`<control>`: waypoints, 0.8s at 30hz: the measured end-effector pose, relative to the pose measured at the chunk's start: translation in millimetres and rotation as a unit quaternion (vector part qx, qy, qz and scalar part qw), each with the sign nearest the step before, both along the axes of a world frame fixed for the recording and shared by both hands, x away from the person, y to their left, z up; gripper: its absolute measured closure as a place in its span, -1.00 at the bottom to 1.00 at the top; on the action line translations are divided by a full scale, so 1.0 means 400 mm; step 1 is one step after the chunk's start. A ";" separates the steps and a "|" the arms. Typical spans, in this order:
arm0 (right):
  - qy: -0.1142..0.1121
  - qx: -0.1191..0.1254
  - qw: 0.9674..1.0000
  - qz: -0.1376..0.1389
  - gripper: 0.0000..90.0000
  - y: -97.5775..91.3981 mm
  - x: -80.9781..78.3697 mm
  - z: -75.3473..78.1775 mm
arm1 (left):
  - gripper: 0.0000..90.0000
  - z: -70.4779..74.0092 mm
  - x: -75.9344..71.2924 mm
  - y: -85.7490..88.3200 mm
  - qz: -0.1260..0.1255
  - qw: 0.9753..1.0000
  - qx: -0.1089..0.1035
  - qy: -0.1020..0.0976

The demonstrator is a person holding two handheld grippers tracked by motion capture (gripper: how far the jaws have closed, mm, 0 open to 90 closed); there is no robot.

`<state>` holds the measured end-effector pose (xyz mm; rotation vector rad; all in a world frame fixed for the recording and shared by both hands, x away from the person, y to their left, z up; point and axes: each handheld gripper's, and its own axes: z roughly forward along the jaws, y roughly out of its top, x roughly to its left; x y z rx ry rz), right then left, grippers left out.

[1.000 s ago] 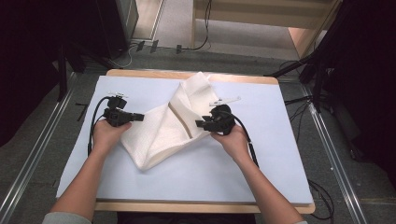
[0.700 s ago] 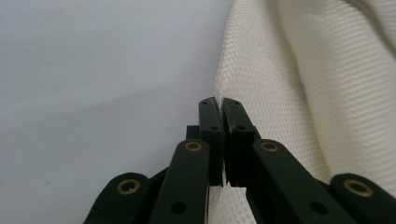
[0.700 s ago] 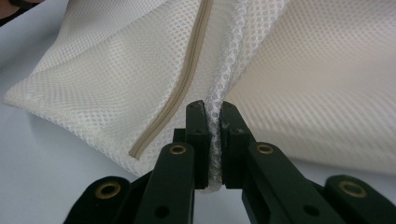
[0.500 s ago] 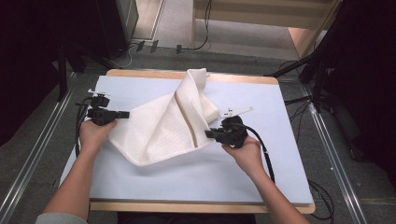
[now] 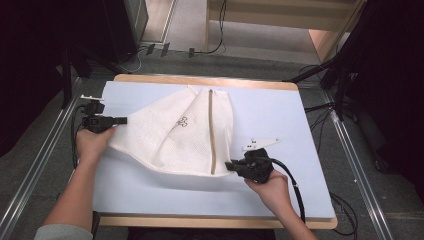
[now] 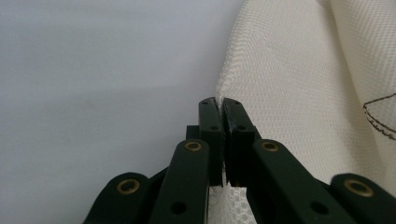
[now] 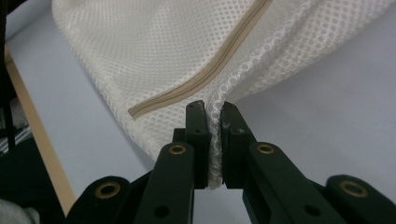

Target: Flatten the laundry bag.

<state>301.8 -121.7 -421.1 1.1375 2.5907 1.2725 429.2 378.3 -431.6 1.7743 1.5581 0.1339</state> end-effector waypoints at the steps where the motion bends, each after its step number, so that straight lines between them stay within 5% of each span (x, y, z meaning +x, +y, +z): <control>1: 0.002 -0.003 1.000 0.005 0.77 0.003 -0.004 -0.006 | 0.97 -0.003 0.003 -0.001 0.000 1.000 0.000 0.001; 5: 0.001 -0.019 1.000 0.009 0.45 0.002 -0.003 -0.013 | 0.94 -0.003 0.007 -0.003 -0.005 1.000 0.001 0.000; 10: -0.025 0.005 1.000 -0.014 0.25 -0.030 0.017 0.004 | 0.61 0.018 0.004 -0.011 -0.019 0.999 0.007 -0.026; 14: -0.047 0.003 0.998 -0.036 0.19 -0.025 0.073 -0.004 | 0.38 0.025 0.015 -0.040 -0.036 0.999 0.013 -0.026; 19: -0.041 0.007 0.997 -0.058 0.03 0.019 0.169 -0.037 | 0.26 0.034 0.021 -0.076 -0.053 0.997 0.037 -0.034; 24: -0.025 0.018 0.997 -0.071 -0.08 0.049 0.215 -0.059 | 0.16 0.043 0.016 -0.071 -0.059 0.997 0.032 -0.035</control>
